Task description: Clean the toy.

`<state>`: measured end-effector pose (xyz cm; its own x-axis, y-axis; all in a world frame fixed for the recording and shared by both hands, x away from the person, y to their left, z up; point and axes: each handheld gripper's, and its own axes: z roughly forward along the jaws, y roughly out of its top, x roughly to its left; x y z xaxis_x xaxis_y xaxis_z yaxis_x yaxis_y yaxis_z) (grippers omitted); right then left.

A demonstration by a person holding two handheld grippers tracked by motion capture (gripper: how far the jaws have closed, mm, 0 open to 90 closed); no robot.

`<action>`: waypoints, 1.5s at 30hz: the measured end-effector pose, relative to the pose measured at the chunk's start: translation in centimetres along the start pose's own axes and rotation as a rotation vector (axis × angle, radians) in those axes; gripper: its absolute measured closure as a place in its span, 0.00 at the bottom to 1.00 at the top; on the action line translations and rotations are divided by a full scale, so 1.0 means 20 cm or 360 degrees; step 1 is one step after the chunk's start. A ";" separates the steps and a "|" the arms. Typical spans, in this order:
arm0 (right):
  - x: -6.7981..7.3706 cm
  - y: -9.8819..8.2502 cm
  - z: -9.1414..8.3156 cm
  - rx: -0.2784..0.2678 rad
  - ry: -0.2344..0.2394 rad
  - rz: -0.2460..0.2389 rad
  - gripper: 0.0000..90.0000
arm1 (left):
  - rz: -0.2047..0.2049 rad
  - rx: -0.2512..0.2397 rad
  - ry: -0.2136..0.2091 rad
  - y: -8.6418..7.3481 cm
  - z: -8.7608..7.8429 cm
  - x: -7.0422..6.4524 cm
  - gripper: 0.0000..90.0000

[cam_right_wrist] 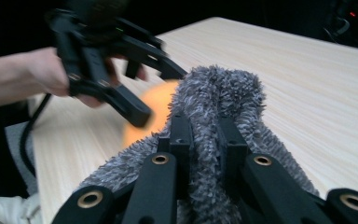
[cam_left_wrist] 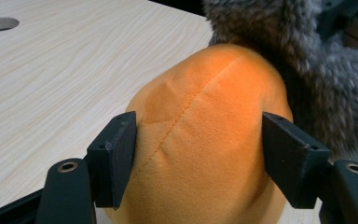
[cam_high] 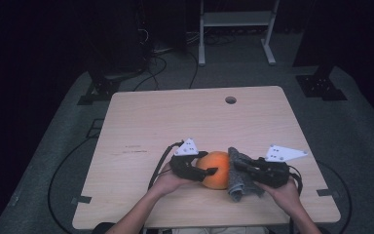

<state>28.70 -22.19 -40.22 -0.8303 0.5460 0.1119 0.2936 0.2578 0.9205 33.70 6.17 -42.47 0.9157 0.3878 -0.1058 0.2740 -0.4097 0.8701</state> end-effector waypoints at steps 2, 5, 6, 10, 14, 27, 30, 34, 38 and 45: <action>0.00 0.00 0.05 0.0048 -0.0007 -0.0027 0.88 | 0.0018 0.0006 -0.0003 0.00 0.00 -0.01 0.34; -0.03 -0.01 0.06 0.0054 0.0017 0.0011 0.88 | 0.0022 0.0020 -0.0055 0.01 -0.02 -0.03 0.34; -0.05 -0.02 0.05 0.0053 0.0011 0.0030 0.88 | 0.0031 0.0032 -0.0097 0.01 -0.03 -0.04 0.34; -0.08 -0.04 0.01 0.0094 -0.0071 0.0015 0.88 | 0.0089 0.0004 -0.0159 0.02 -0.07 -0.02 0.35; -0.14 -0.08 -0.04 0.0070 -0.0064 0.0113 0.88 | -0.0019 0.0081 -0.0142 -0.01 -0.02 0.03 0.17; -0.09 -0.03 0.00 0.0057 0.0001 0.0039 0.88 | 0.0074 0.0073 -0.0178 -0.05 0.00 0.01 0.46; -0.13 -0.07 -0.05 0.0071 -0.0066 0.0081 0.88 | 0.0060 0.0058 -0.0183 -0.05 0.00 0.01 0.46; -0.14 -0.09 -0.10 0.0084 -0.0124 0.0099 0.88 | 0.0063 0.0056 -0.0194 -0.05 0.00 0.01 0.44; -0.09 -0.04 -0.08 0.0027 -0.0049 0.0050 0.88 | 0.0058 0.0053 -0.0187 -0.05 0.00 0.02 0.43; -0.09 -0.08 -0.06 0.0050 -0.0070 0.0052 0.88 | 0.0050 0.0031 -0.0184 -0.05 -0.01 0.02 0.44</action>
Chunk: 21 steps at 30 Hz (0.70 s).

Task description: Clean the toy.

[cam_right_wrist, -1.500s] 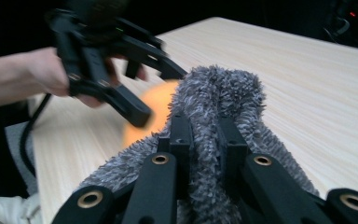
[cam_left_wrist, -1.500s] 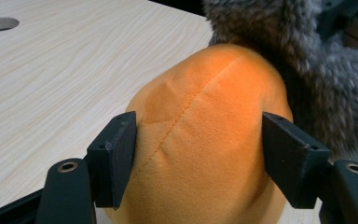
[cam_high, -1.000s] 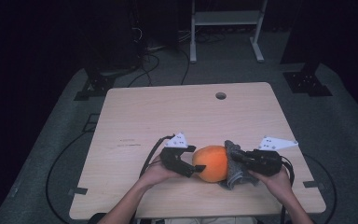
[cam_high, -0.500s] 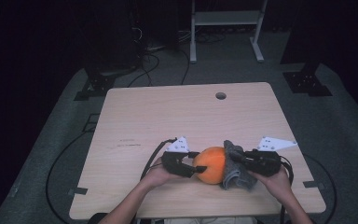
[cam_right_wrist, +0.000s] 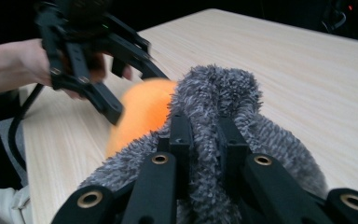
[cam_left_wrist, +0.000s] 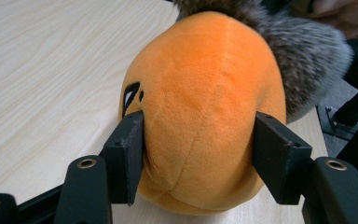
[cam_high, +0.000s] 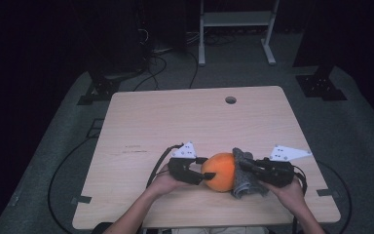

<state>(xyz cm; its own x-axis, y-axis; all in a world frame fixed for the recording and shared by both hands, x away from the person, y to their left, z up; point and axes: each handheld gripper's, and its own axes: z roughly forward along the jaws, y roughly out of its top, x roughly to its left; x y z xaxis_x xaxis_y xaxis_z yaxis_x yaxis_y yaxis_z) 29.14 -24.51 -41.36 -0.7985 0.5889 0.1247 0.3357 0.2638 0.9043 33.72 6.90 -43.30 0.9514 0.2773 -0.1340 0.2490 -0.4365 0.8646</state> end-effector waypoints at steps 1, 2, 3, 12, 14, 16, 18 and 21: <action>-0.01 -0.01 -0.01 0.0007 -0.0019 0.0009 0.88 | 0.0000 -0.0003 -0.0001 0.00 0.00 0.00 0.43; -0.02 -0.02 -0.02 0.0009 -0.0039 0.0027 0.88 | 0.0000 -0.0001 -0.0008 0.00 0.00 0.00 0.43; -0.02 -0.02 -0.03 0.0013 -0.0061 0.0025 0.88 | 0.0001 0.0000 -0.0012 0.00 0.00 0.00 0.43; 0.10 0.10 0.06 -0.0061 0.0134 -0.0077 0.87 | -0.0006 0.0002 0.0003 0.00 0.00 0.00 0.43; 0.09 0.10 0.08 -0.0029 0.0134 -0.0069 0.88 | 0.0004 -0.0005 0.0010 -0.01 0.00 0.00 0.43; 0.07 0.08 0.07 -0.0018 0.0129 -0.0054 0.88 | 0.0009 -0.0011 0.0003 -0.01 0.00 0.00 0.44; 0.04 0.05 0.04 0.0010 0.0079 -0.0058 0.88 | 0.0002 -0.0016 -0.0004 -0.01 0.00 0.00 0.43; 0.01 0.02 -0.01 0.0040 0.0025 -0.0028 0.88 | 0.0017 -0.0012 0.0011 -0.01 -0.01 -0.01 0.43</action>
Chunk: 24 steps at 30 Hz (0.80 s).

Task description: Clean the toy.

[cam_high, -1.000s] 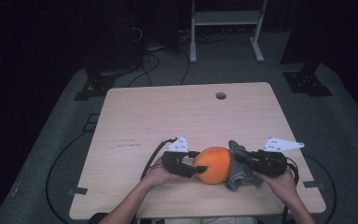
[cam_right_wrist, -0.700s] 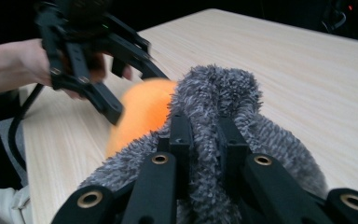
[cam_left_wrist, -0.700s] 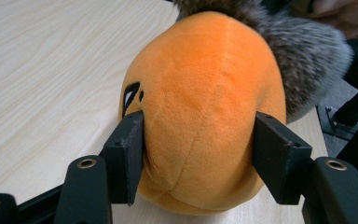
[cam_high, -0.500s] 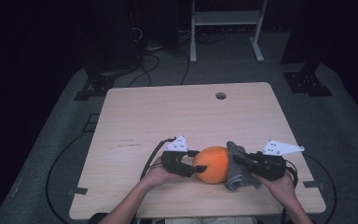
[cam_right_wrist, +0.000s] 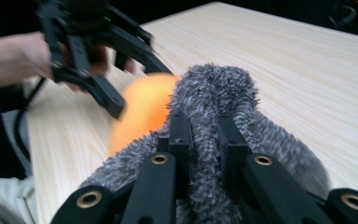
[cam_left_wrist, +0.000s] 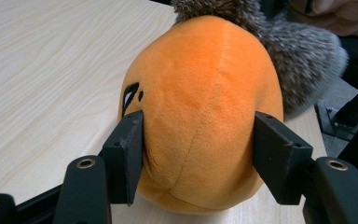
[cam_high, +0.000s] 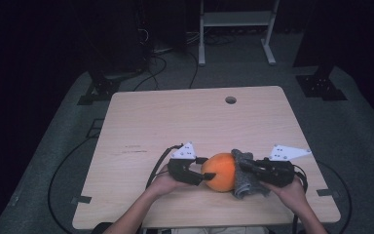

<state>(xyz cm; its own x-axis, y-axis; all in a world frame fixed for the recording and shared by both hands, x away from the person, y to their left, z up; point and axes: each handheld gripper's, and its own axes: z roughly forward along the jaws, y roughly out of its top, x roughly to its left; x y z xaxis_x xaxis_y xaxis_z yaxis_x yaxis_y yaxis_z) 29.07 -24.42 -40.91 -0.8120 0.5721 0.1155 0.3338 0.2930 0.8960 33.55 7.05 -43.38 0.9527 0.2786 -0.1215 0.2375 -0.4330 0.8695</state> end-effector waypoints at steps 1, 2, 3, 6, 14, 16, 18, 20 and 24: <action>0.00 0.00 -0.01 -0.0002 -0.0008 0.0009 0.88 | 0.0000 0.0000 0.0001 0.00 0.00 0.00 0.43; 0.01 0.01 -0.01 -0.0011 -0.0007 0.0014 0.88 | 0.0002 0.0000 0.0004 0.00 0.00 0.00 0.43; 0.03 0.02 -0.01 -0.0015 -0.0006 -0.0002 0.88 | -0.0002 -0.0004 0.0005 0.00 0.01 0.00 0.43; 0.10 0.08 0.04 -0.0053 0.0098 -0.0054 0.87 | 0.0004 -0.0015 0.0008 0.00 0.01 -0.01 0.44; 0.12 0.11 0.14 -0.0016 0.0158 -0.0067 0.88 | -0.0015 -0.0031 -0.0020 -0.01 0.01 0.00 0.34; 0.11 0.09 0.13 -0.0017 0.0173 -0.0038 0.87 | -0.0043 -0.0016 -0.0039 -0.01 0.04 0.00 0.19; 0.11 0.09 0.13 -0.0020 0.0167 -0.0045 0.87 | -0.0040 -0.0005 -0.0024 -0.01 0.05 0.00 0.17; 0.12 0.09 0.13 -0.0022 0.0151 -0.0060 0.87 | -0.0039 -0.0015 -0.0017 -0.01 0.05 0.00 0.22; 0.10 0.08 0.11 -0.0026 0.0130 -0.0049 0.87 | 0.0005 -0.0063 0.0012 -0.01 0.03 -0.02 0.41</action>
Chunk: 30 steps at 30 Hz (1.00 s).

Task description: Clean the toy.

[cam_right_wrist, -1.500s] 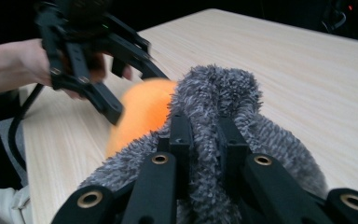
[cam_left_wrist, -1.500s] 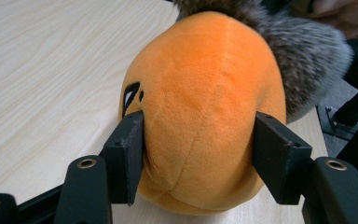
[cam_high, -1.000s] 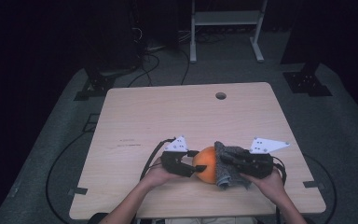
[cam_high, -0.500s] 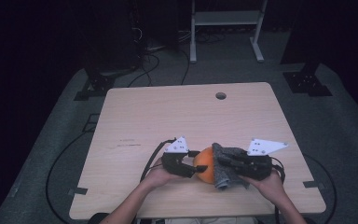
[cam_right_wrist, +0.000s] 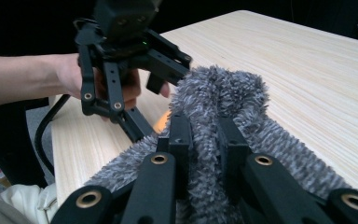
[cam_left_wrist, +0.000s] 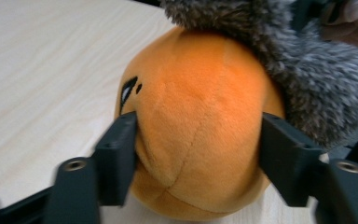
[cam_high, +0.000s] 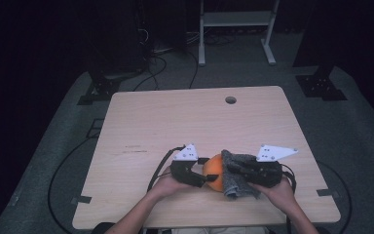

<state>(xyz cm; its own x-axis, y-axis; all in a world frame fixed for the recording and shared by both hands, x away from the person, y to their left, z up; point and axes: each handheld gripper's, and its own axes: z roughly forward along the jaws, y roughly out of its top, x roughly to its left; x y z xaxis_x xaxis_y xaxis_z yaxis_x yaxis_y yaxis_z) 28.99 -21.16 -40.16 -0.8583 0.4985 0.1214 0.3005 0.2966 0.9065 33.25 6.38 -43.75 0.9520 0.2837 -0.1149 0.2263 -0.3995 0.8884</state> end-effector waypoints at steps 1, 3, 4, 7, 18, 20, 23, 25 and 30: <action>-0.01 -0.01 -0.01 -0.0012 -0.0002 0.0003 0.87 | 0.0009 0.0001 0.0001 0.00 0.00 0.00 0.43; -0.03 -0.04 -0.04 -0.0015 -0.0016 0.0035 0.87 | -0.0002 0.0001 -0.0008 0.00 0.01 0.00 0.43; -0.04 -0.05 -0.06 -0.0018 -0.0023 0.0050 0.87 | -0.0006 -0.0001 -0.0014 0.00 0.01 0.00 0.43; -0.06 -0.09 -0.10 -0.0013 -0.0068 0.0078 0.87 | -0.0016 -0.0004 -0.0021 0.00 0.01 0.00 0.42; -0.07 -0.07 -0.14 -0.0099 -0.0097 0.0125 0.87 | -0.0080 -0.0167 -0.0088 0.07 -0.07 -0.01 0.47; -0.06 -0.06 -0.12 -0.0140 -0.0065 0.0135 0.87 | -0.0091 -0.0200 -0.0095 0.08 -0.12 -0.01 0.47; -0.09 -0.06 -0.07 -0.0122 -0.0045 0.0175 0.87 | -0.0121 -0.0184 -0.0042 0.06 -0.14 0.01 0.47; -0.10 -0.07 -0.02 -0.0066 -0.0051 0.0193 0.87 | -0.0132 -0.0149 -0.0002 0.04 -0.14 0.02 0.47; -0.05 -0.01 0.00 -0.0115 -0.0005 0.0150 0.87 | -0.0142 -0.0136 0.0045 0.06 -0.12 0.02 0.46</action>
<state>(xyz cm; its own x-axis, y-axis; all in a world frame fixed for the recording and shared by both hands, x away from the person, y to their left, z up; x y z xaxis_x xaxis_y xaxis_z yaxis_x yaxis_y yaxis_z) 29.74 -21.79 -40.48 -0.8263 0.5242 0.2062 0.3488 0.1886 0.9180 33.44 8.08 -41.66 0.9225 0.3395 -0.1838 0.2903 -0.2961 0.9100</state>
